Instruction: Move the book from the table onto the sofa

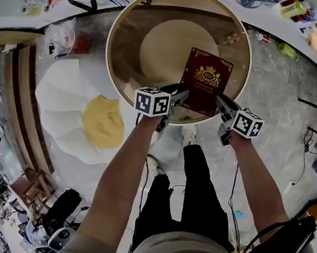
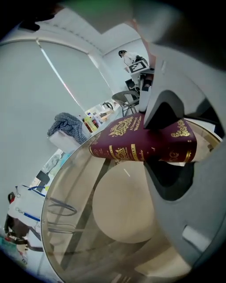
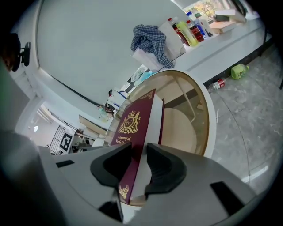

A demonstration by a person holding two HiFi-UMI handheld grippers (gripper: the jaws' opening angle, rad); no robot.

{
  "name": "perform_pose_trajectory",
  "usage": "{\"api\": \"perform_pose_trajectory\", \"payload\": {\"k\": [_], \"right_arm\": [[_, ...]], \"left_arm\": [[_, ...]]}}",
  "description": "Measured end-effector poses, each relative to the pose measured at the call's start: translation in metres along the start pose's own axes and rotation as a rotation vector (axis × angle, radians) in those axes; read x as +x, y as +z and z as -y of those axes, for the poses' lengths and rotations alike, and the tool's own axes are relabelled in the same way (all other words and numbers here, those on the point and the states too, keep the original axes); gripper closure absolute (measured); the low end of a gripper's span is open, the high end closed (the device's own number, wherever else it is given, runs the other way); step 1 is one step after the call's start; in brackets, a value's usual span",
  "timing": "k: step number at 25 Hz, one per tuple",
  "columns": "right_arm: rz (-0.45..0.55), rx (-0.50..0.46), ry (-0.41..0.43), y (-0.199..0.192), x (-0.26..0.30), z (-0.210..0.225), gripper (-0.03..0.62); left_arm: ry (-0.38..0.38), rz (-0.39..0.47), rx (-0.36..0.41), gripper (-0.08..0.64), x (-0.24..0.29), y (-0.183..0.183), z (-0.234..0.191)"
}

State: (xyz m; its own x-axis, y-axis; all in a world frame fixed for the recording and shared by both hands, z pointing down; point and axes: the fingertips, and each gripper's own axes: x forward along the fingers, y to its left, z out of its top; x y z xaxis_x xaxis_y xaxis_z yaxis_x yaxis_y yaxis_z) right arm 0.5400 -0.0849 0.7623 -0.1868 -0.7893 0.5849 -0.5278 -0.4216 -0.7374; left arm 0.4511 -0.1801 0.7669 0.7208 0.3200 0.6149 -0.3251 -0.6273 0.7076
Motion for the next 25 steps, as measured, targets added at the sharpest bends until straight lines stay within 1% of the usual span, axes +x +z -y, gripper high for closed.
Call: {"api": "perform_pose_trajectory", "payload": {"k": [3,6,10,14,20,23,25], "right_arm": [[0.004,0.000,-0.016,0.000,-0.002,0.000,0.489],[0.000,-0.036,-0.028,0.001,-0.005,-0.007,0.497],[-0.021,-0.106,-0.007,-0.004,-0.004,-0.030,0.500],[-0.046,-0.171,0.028,-0.017,0.005,-0.066,0.502],[-0.116,-0.256,0.099,-0.056,0.033,-0.129,0.502],[-0.156,-0.299,0.141,-0.089,0.052,-0.163,0.502],[-0.195,-0.333,0.175,-0.117,0.066,-0.183,0.502]], "left_arm": [[0.000,0.011,-0.015,0.348,-0.001,-0.001,0.001],[0.003,0.042,-0.017,0.348,-0.010,-0.006,0.005],[0.016,0.109,-0.035,0.350,-0.037,-0.020,0.010],[0.040,0.170,-0.051,0.350,-0.076,-0.034,0.005],[0.100,0.280,-0.090,0.351,-0.151,-0.060,-0.018],[0.139,0.336,-0.117,0.353,-0.193,-0.086,-0.036],[0.173,0.379,-0.145,0.353,-0.220,-0.111,-0.050]]}}
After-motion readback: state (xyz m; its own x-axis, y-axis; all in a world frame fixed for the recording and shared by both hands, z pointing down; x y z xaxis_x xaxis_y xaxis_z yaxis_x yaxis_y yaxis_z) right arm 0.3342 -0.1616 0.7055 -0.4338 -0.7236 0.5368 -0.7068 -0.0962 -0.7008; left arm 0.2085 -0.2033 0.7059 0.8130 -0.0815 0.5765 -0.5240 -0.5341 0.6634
